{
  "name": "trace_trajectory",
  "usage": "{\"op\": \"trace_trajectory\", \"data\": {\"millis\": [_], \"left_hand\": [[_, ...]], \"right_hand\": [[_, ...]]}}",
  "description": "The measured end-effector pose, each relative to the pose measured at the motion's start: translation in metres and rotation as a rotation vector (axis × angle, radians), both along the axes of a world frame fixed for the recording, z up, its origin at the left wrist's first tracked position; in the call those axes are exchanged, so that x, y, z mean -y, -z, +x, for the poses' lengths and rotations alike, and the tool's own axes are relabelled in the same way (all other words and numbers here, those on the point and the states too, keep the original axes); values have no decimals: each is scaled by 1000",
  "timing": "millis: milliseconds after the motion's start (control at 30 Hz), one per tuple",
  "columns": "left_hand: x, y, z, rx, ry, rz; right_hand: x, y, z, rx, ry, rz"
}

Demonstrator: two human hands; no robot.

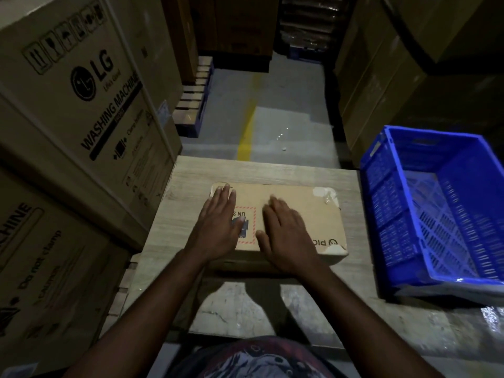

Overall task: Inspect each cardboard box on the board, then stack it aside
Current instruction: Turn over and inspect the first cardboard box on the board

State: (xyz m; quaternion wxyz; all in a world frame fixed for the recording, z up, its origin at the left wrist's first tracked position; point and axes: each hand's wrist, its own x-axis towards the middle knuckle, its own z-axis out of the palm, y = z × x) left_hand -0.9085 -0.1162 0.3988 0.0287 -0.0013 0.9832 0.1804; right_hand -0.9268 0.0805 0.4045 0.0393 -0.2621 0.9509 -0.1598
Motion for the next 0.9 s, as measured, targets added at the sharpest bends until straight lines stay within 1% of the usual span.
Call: {"op": "trace_trajectory", "data": {"millis": [100,200,367,600,733,800,900], "left_hand": [[-4,4,3,-32,-1,-125],[-5,5,6,-13,4,-154],[-6,3,0,8,21,-192],[-8,1,2,-2,34,-215],[-12,-4,-3,-17,55,-191],[-16,-5,-8,-61,92,-144],[-26,3,-14,-74,116,-130]], "right_hand": [[16,7,-8,-14,-24,34],[19,15,-9,-4,-30,112],[19,14,-17,12,-51,149],[18,11,-13,17,-35,117],[11,3,-19,65,32,2],[4,1,-23,42,80,-35],[-9,6,-27,21,131,24]]}}
